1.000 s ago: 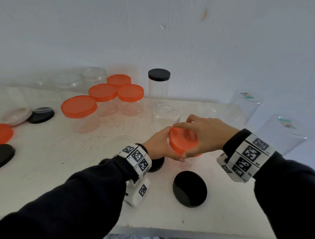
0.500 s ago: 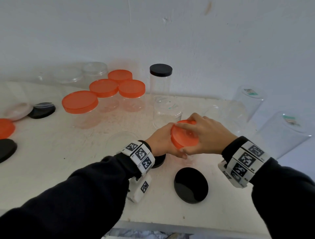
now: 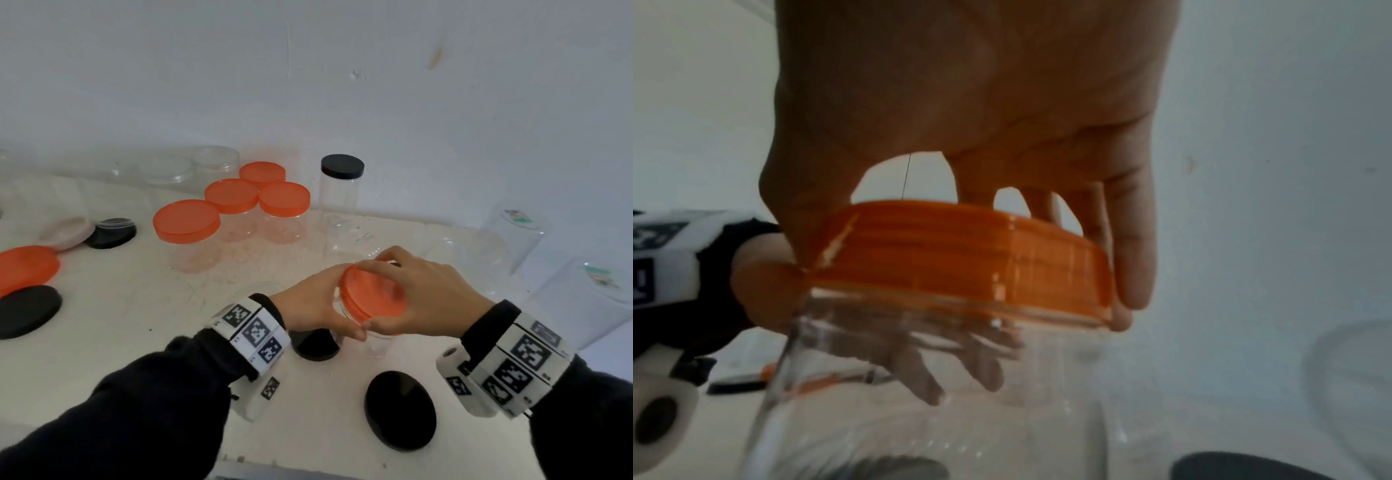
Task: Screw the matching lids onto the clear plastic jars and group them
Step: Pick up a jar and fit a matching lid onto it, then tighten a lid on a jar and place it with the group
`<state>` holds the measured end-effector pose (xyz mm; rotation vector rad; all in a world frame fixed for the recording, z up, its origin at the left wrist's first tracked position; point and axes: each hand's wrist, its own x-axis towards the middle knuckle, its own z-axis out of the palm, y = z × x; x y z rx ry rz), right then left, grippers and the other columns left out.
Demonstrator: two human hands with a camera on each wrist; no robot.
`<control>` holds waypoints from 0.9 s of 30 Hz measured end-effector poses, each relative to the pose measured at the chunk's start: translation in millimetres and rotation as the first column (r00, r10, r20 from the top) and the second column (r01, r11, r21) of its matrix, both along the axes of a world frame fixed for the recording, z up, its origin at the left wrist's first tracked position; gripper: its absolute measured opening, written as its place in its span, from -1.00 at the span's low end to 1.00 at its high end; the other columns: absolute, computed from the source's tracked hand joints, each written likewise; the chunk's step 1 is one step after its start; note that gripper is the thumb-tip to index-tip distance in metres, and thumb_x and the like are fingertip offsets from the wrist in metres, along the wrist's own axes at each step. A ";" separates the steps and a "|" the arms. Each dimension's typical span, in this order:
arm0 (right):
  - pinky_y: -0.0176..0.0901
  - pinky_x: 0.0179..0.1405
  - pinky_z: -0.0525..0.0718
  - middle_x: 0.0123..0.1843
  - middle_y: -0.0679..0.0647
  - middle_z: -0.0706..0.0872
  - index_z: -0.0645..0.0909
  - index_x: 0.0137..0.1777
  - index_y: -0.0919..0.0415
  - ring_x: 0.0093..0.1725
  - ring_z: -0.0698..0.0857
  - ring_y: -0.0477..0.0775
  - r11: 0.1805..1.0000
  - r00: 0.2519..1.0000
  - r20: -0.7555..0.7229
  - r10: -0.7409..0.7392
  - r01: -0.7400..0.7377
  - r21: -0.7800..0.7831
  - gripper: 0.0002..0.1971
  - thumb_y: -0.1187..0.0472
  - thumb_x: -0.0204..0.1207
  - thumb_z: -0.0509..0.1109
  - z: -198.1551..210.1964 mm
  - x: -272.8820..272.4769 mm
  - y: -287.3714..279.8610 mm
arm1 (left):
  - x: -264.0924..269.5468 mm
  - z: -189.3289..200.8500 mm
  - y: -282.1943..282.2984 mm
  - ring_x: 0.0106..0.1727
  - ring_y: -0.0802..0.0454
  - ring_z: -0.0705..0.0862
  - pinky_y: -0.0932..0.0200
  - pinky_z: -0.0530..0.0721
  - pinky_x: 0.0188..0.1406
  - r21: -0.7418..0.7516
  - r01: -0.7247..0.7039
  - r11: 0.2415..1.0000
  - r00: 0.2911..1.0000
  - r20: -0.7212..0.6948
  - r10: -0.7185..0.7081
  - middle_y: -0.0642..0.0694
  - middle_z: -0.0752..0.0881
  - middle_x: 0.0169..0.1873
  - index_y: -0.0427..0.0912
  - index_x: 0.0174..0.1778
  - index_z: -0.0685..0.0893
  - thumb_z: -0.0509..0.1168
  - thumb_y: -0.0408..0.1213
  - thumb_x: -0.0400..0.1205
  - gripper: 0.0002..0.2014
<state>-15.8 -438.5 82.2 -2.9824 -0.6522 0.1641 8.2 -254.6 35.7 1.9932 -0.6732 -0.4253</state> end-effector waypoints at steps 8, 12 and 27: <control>-0.06 0.13 0.55 0.45 -0.23 0.17 0.12 0.51 -0.31 0.33 0.40 -0.04 0.984 0.994 0.068 0.087 -0.097 0.151 0.02 -0.56 -0.01 0.28 6.1 19.8 43.1 | 28.2 12.8 110.0 0.26 0.25 0.54 0.33 0.48 0.15 -0.034 -0.390 0.920 0.861 0.342 0.377 0.08 0.57 0.27 -0.11 0.38 0.50 0.45 -0.19 0.50 -0.48; 0.02 0.10 0.59 0.47 -0.16 0.15 0.15 0.53 -0.22 0.38 0.35 0.02 0.974 0.987 0.116 0.109 -0.129 0.188 -0.03 -0.30 0.14 0.54 3.7 37.8 72.2 | 55.4 5.6 162.3 0.28 -0.02 0.51 0.23 0.35 0.23 -0.007 -0.565 0.825 0.661 0.595 0.458 -0.11 0.60 0.23 -0.25 0.29 0.57 0.44 -0.28 0.52 -0.58; 0.13 0.29 0.54 0.51 0.01 0.16 0.20 0.56 -0.02 0.45 0.28 0.16 0.958 0.995 0.102 -0.021 -0.009 0.285 -0.02 -0.20 0.18 0.59 -35.9 109.3 174.2 | 106.4 -27.8 218.4 0.61 0.06 0.10 -0.15 0.05 0.53 0.446 -0.606 0.658 0.754 0.584 0.299 0.02 0.22 0.60 -0.07 0.55 0.29 -0.31 0.42 0.27 -0.01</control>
